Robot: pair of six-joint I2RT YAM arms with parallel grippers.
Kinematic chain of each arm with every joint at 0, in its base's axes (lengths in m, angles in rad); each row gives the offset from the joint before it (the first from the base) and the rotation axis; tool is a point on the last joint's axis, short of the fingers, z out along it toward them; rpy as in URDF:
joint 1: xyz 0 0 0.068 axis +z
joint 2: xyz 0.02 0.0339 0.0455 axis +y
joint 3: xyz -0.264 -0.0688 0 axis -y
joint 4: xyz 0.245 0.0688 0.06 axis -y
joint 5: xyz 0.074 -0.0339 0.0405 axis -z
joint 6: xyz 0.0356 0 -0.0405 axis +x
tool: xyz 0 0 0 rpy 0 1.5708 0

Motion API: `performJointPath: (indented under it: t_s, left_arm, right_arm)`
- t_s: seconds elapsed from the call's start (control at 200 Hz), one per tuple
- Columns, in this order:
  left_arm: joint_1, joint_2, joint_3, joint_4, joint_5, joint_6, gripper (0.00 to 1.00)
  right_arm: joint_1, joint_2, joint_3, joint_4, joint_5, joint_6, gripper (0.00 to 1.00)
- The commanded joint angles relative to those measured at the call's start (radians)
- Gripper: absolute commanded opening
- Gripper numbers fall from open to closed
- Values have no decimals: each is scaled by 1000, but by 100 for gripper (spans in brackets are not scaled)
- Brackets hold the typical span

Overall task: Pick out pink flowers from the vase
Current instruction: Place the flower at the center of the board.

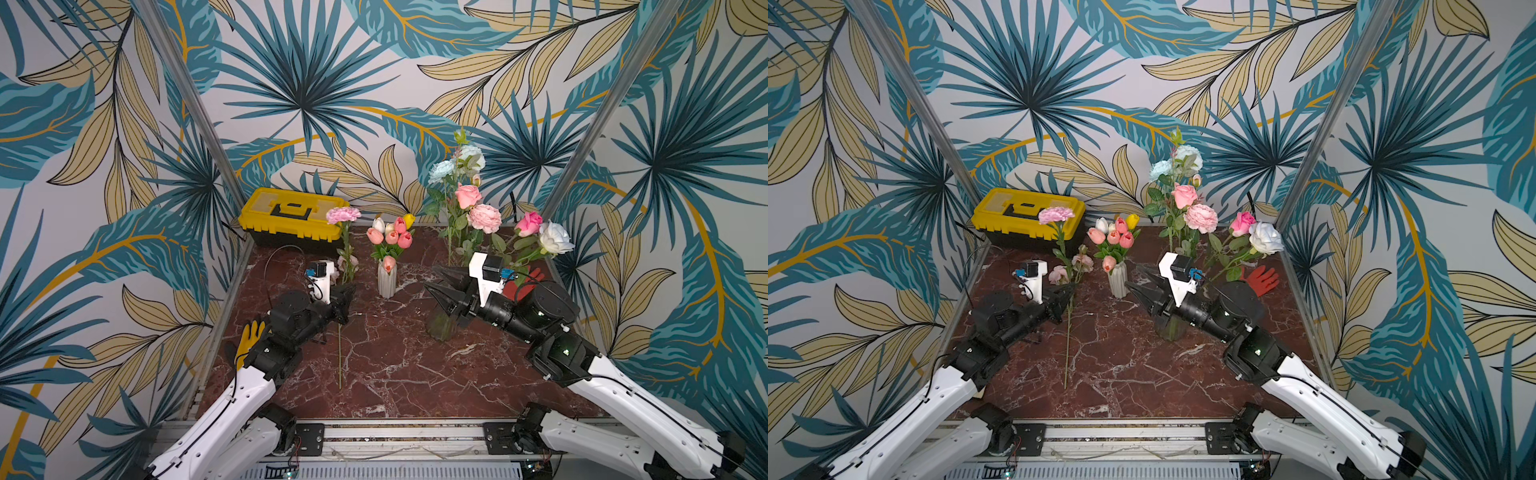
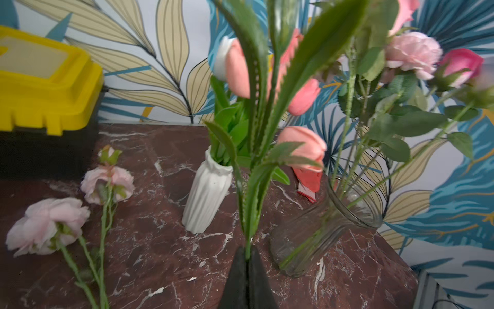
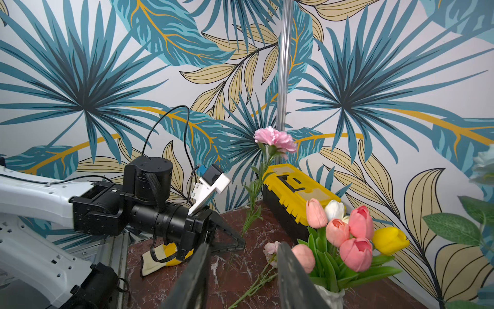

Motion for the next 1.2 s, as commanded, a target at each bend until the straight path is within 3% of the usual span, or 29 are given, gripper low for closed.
performJointPath:
  t_s: [0.0, 0.11, 0.37, 0.561, 1.197]
  left_arm:
    - [34, 81, -16, -58, -21, -54, 0]
    - [65, 195, 8, -60, 76, -76, 0]
    - [79, 448, 151, -179, 138, -57, 0]
    - [85, 613, 248, -321, 99, -29, 0]
    - [82, 715, 231, -445, -10, -137, 1]
  right_arm:
    - [4, -25, -35, -35, 24, 1, 43]
    - [5, -45, -61, -24, 24, 1, 43]
    - [5, -60, -74, -18, 23, 10, 43]
    - [5, -70, -74, -15, 19, 16, 43]
    - [5, -76, -78, -37, 35, 0, 43]
